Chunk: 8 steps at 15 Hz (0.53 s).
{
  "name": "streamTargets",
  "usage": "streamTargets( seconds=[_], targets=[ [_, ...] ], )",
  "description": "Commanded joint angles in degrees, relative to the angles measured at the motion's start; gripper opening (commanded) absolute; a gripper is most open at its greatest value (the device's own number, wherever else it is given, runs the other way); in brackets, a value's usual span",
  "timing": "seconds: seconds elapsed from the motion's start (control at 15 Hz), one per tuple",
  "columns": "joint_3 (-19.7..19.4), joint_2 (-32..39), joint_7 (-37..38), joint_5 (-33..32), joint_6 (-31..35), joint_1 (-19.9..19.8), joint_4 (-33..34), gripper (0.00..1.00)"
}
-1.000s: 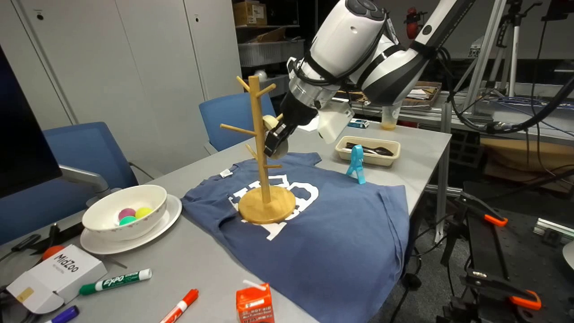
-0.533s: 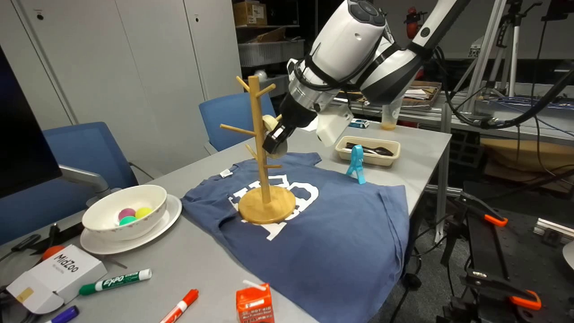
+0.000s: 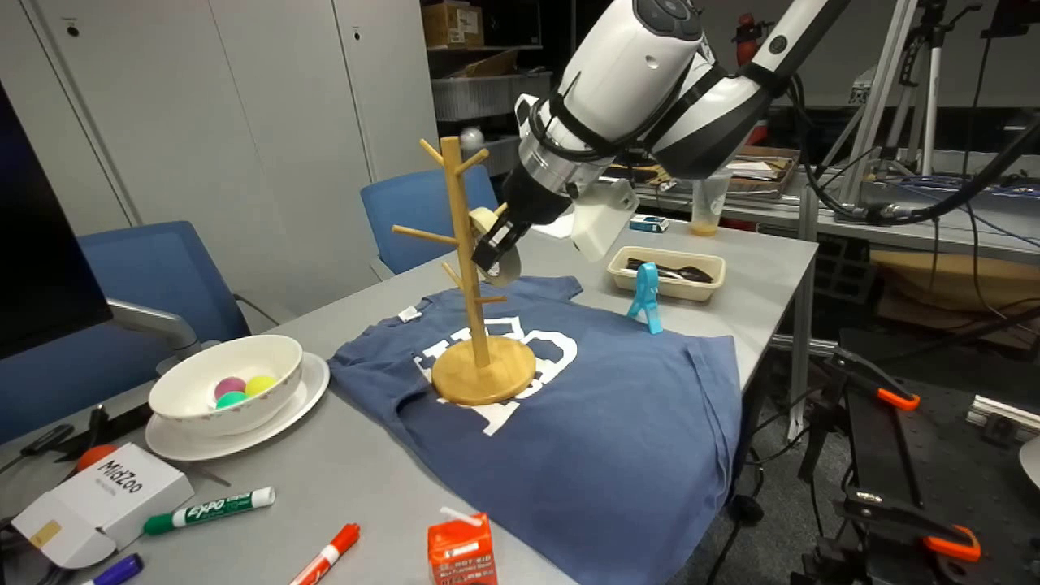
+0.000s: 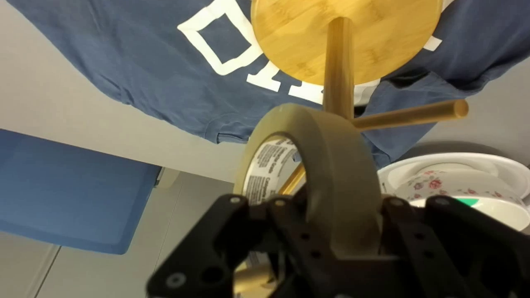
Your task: Remove the tape from the wooden holder
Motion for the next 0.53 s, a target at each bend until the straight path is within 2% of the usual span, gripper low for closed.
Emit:
streamTargets(
  seconds=[0.0, 0.47],
  targets=[
    [0.1, -4.5, 2.2, -2.3, -3.2, 0.8, -2.0, 0.02],
    [-0.3, -11.5, 1.8, -1.7, -6.9, 0.2, -7.0, 0.02]
  ],
)
